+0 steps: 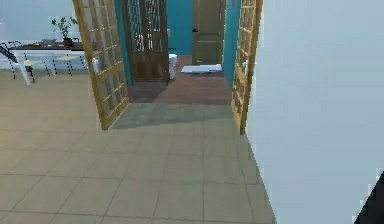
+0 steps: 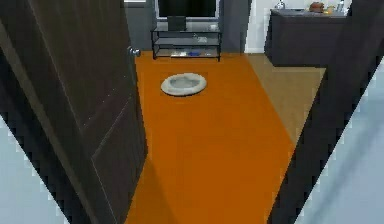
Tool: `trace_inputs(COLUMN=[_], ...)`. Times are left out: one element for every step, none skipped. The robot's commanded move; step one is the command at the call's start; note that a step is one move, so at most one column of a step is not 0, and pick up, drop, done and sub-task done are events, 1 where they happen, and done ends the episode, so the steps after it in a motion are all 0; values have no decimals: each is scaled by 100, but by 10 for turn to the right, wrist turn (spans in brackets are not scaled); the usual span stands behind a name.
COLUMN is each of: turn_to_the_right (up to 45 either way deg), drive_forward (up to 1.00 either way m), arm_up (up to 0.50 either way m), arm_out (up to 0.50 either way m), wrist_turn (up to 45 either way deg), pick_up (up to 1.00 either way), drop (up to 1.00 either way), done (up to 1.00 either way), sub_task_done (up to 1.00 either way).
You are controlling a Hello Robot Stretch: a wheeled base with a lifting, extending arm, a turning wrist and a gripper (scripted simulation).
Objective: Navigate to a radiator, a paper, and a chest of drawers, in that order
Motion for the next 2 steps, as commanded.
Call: trace_inputs(turn_to_the_right=[0,0], drive_forward=[100,100], arm_up=[0,0], arm_out=[0,0], wrist_turn=[0,0], pick_up=[0,0], drop=[0,0], done=[0,0], sub_task_done=[0,0])
